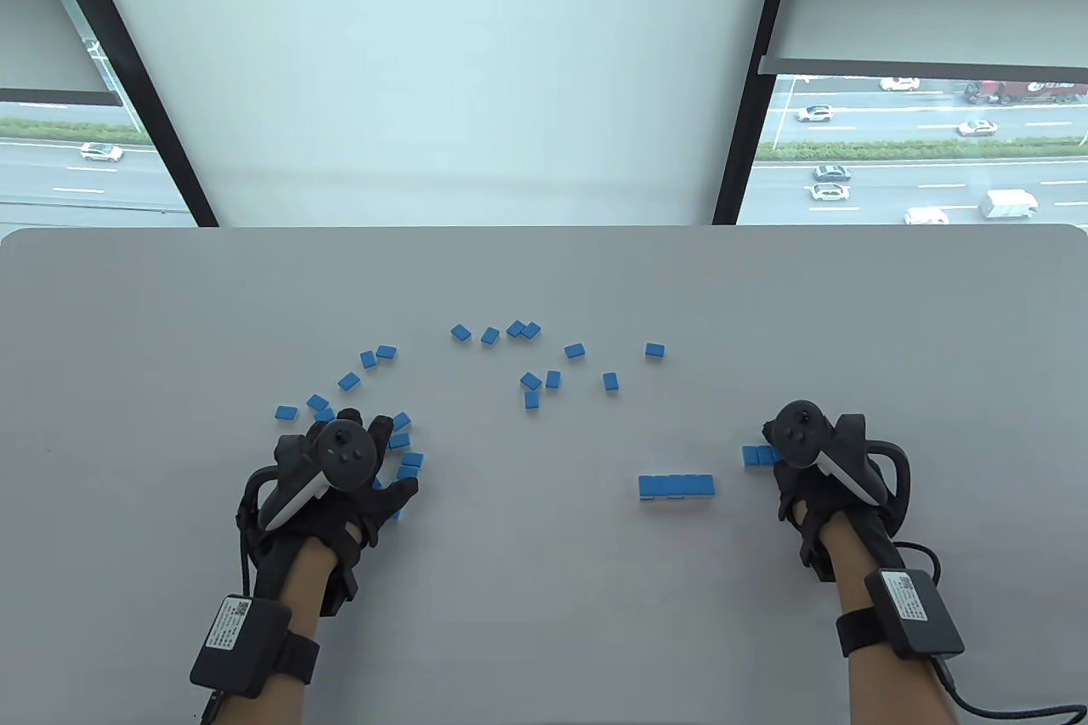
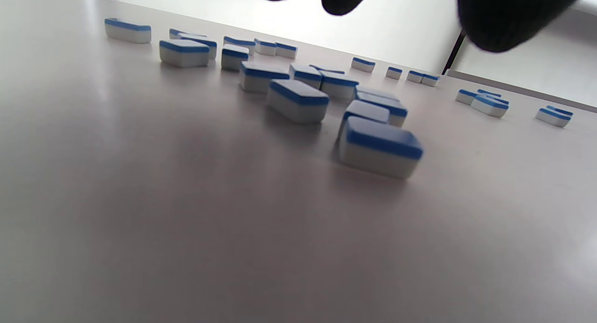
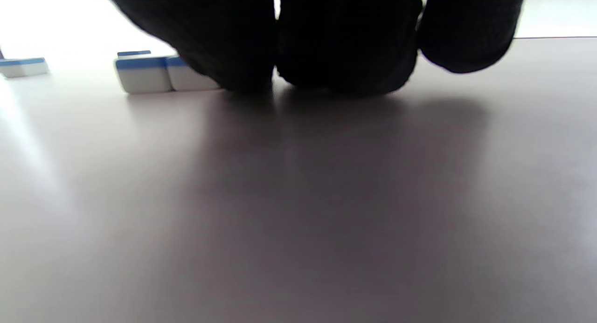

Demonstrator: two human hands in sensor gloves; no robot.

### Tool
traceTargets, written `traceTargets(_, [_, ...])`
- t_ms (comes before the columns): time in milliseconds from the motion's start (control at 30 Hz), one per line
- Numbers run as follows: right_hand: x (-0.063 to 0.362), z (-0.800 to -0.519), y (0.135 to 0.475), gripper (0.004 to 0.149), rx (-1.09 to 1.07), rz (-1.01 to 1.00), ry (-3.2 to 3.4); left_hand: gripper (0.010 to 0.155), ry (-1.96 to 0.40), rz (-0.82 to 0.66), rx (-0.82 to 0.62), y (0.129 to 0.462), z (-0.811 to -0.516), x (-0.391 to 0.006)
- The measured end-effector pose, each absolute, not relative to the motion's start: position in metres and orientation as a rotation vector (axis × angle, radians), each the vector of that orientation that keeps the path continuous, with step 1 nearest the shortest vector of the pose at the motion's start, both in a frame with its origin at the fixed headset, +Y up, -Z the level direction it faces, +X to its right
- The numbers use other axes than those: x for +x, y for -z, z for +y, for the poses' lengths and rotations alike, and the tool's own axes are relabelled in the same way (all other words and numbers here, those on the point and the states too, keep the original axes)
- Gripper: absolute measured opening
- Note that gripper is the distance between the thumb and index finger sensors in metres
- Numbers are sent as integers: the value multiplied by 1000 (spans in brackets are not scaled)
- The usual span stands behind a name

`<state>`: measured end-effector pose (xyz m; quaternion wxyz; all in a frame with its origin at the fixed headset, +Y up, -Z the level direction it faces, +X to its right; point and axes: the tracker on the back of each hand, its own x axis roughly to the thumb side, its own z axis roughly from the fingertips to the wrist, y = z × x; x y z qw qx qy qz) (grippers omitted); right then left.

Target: Build mahjong tile wall

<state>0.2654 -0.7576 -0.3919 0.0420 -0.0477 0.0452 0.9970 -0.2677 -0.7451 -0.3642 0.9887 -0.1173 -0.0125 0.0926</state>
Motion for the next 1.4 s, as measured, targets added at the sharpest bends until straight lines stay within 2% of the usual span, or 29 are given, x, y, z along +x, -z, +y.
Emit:
traceTargets(133, [266,-753,390,59,-158,143,-3027,87,-188,-29,-227,364,-743,-268])
traceTargets(333, [254,-711,390,62,-137,-45,-3099,86,-196,-35,-214,363,-740,-268])
traceTargets(467, [232,-686,409,63,-99,-78,-3164,87,-202,-35,-202,363,-737,-268])
traceTargets(600, [202,-675,436,64,-95,-44,-3163,87,-204,-35,-207,363,-738,-268])
traceTargets(733, [171,-684,469,64,-112,75,-3113,87,-206,-33,-211,362,-737,-268])
traceTargets(800, [155,-700,489,66,-148,262,-3106,87,-206,-32,-210,362,-737,-268])
traceTargets(867, [145,-711,503,66,-191,324,-3121,86,-208,-30,-208,362,-737,-268])
traceTargets(1100, [123,-742,542,70,-145,528,-3169,87,-208,-17,-210,364,-737,-271])
traceTargets(1400, [122,-748,544,61,-117,475,-3210,87,-213,-5,-215,364,-737,-274])
